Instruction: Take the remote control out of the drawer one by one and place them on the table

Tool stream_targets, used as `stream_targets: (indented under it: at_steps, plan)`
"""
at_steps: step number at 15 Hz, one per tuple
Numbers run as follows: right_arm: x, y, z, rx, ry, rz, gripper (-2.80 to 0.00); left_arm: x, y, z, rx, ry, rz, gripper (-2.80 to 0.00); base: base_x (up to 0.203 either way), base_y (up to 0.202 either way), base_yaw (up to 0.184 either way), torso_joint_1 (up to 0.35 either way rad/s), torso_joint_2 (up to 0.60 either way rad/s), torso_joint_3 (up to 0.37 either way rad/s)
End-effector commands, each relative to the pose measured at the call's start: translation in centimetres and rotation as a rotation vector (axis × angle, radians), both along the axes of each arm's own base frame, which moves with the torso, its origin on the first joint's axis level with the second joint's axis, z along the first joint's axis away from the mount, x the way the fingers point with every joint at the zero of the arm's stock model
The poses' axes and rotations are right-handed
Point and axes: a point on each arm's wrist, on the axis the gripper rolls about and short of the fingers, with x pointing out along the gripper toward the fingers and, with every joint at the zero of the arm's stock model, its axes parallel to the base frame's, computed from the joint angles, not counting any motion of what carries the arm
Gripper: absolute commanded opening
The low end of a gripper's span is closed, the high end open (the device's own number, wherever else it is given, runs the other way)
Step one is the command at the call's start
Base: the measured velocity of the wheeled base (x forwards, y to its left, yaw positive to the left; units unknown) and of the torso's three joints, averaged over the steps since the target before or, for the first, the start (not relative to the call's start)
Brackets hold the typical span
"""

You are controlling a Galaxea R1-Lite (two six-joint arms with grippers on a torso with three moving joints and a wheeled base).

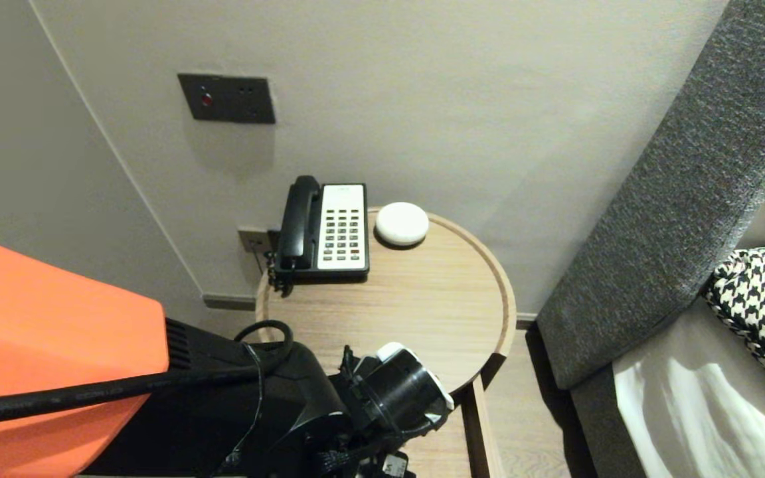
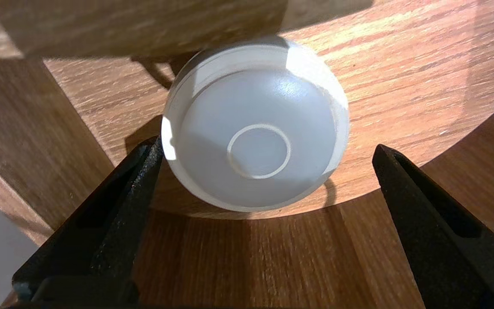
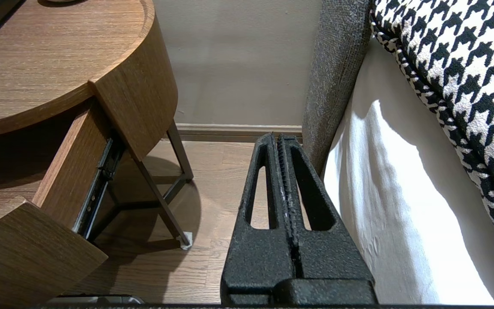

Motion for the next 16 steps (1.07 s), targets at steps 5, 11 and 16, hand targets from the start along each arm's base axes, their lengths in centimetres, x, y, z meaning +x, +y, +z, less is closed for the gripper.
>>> stream_targets:
  at_steps: [5, 11, 16]
  plan:
    - [0.3, 0.0, -1.1, 0.001, 0.04, 0.0, -2.8, 0.0, 0.0, -0.2, 0.014, 0.005, 0.0, 0.0, 0.0, 0.0, 0.0, 0.0, 0.0, 0.0]
    - [0.3, 0.0, -1.1, 0.001, 0.04, 0.0, -2.8, 0.1, 0.0, -0.1, 0.008, 0.005, 0.006, -2.8, 0.0, 0.0, 0.0, 0.0, 0.0, 0.0]
    - [0.3, 0.0, -1.1, 0.001, 0.04, 0.0, -2.8, 0.0, 0.3, 0.9, -0.015, -0.009, 0.003, -2.8, 0.0, 0.0, 0.0, 0.0, 0.0, 0.0]
